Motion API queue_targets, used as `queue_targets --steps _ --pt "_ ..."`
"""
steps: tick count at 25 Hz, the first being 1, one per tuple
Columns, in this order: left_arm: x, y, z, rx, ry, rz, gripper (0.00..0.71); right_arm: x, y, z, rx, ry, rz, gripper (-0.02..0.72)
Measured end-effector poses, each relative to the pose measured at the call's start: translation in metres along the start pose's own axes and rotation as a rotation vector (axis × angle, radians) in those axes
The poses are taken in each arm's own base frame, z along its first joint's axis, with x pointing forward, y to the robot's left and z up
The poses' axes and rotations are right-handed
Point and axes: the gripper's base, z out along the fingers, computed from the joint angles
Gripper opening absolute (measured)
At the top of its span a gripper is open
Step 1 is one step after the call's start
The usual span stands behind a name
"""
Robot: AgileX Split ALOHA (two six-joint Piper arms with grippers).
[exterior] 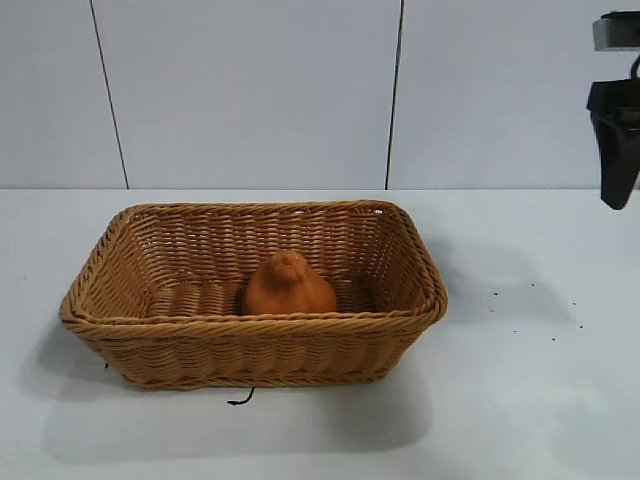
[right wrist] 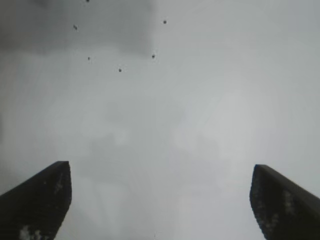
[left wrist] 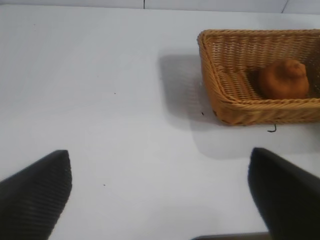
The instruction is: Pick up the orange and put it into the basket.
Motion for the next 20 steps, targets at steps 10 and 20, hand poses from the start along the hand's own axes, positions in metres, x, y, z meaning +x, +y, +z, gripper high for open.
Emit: queue_targets --steps 10,20 --pt "0.000 0.000 0.000 0.000 0.000 0.000 0.687 0.109 0.004 -0.005 0.016 -0.224 -0.087 0.696" --pt "0.000 0.000 0.000 0.000 0.000 0.000 0.687 0.180 0.007 -0.011 0.038 -0.585 -0.088 0.696"
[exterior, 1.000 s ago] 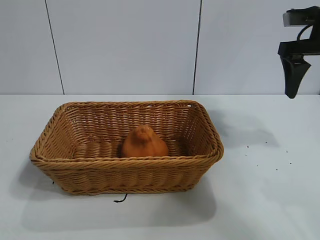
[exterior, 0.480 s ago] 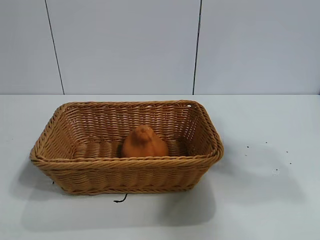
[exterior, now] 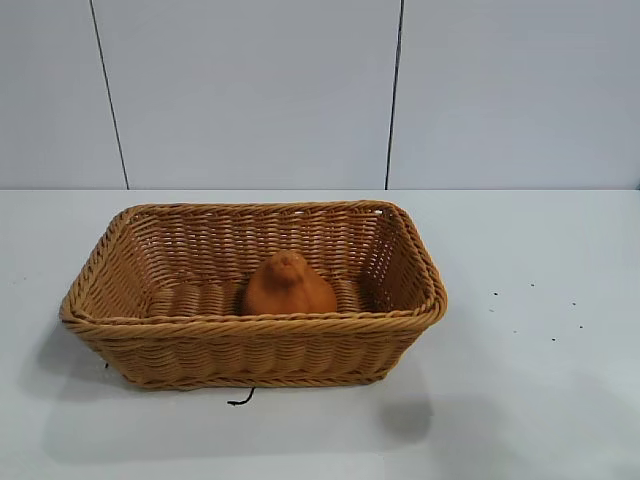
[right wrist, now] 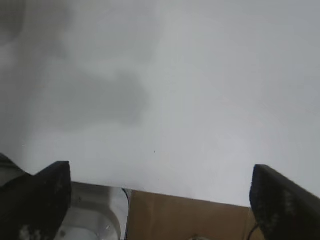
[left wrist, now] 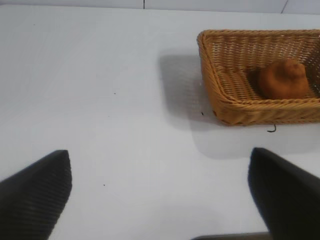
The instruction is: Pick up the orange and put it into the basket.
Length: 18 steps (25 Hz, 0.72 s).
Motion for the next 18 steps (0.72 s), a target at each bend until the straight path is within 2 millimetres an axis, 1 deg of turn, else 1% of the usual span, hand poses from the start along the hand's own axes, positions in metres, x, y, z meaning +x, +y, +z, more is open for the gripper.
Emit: queue_targets --steps 8,13,15,18 --pt "0.000 0.000 0.000 0.000 0.000 0.000 0.687 0.017 0.003 -0.027 0.024 -0.203 -0.004 0.696" --pt "0.000 0.000 0.000 0.000 0.000 0.000 0.687 0.038 0.006 -0.049 0.046 -0.393 -0.008 0.696" --pt "0.000 0.000 0.000 0.000 0.000 0.000 0.687 0.042 0.006 -0.053 0.049 -0.426 -0.009 0.696" --pt "0.000 0.000 0.000 0.000 0.000 0.000 0.687 0.042 0.006 -0.053 0.048 -0.425 -0.011 0.696"
